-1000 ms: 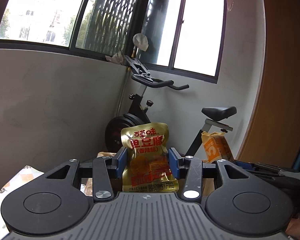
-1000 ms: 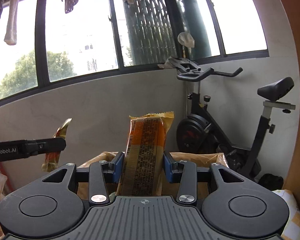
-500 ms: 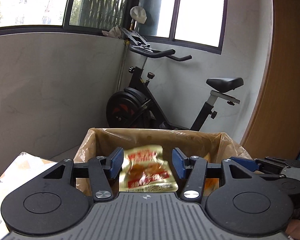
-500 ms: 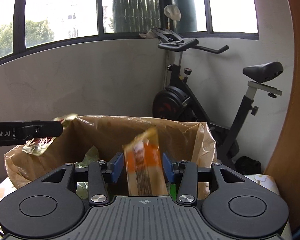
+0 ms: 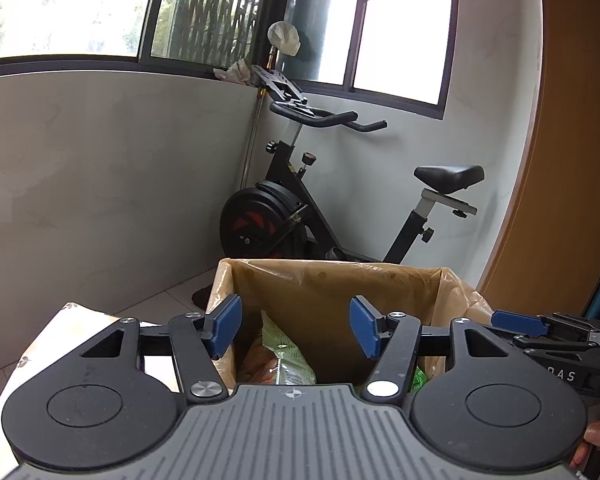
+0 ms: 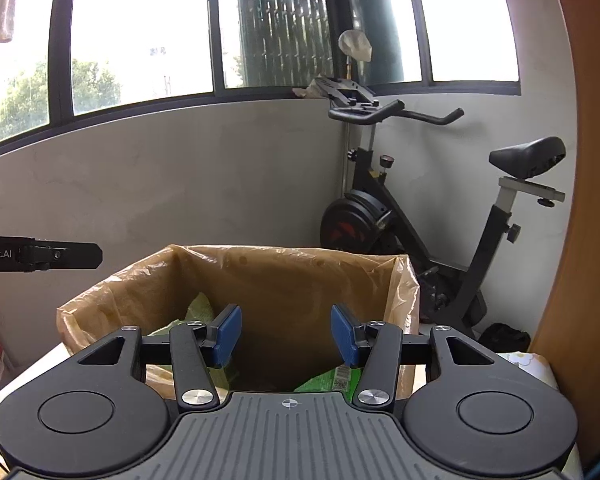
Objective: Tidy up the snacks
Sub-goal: 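Open both grippers to drop the snacks into the box, then lower the left gripper to the bread cake pack while the right gripper lowers to the blue-dotted white candy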
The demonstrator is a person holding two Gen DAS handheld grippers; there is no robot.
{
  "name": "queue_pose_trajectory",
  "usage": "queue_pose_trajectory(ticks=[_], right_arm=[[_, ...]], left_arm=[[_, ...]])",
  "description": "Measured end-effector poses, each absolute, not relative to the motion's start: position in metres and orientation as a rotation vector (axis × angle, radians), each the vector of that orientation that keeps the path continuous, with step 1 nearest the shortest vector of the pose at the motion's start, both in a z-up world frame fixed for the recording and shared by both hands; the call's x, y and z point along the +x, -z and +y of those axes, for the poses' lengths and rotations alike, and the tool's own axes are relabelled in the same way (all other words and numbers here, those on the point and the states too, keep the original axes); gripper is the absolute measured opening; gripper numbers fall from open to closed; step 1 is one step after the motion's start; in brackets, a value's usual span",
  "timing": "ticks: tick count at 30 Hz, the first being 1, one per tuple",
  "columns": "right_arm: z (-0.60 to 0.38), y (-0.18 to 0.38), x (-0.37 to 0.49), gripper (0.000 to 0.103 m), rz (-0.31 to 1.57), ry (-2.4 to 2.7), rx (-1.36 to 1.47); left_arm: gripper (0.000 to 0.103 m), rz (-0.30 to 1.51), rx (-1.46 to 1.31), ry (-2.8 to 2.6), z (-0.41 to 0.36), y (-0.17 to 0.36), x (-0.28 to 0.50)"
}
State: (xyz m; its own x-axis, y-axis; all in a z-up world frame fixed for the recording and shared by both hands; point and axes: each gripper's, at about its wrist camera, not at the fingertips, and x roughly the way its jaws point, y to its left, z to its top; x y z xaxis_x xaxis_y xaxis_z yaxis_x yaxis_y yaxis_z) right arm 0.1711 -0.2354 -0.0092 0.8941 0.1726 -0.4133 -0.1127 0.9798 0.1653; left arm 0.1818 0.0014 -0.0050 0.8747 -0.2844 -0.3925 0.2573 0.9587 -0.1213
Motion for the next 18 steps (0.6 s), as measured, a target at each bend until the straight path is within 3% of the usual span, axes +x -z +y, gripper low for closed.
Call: queue_pose_trajectory(ticks=[9,18], right_arm=[[-0.226,0.006,0.121,0.048,0.399,-0.213,0.2],[-0.207,0.039,0.088,0.048,0.457,-0.241,0.212]], left_arm=[[0.066,0.43,-0.094,0.267,0.04,0.007,0.138],[0.066,0.493,-0.11,0.182,0.074,0.037,0.103]])
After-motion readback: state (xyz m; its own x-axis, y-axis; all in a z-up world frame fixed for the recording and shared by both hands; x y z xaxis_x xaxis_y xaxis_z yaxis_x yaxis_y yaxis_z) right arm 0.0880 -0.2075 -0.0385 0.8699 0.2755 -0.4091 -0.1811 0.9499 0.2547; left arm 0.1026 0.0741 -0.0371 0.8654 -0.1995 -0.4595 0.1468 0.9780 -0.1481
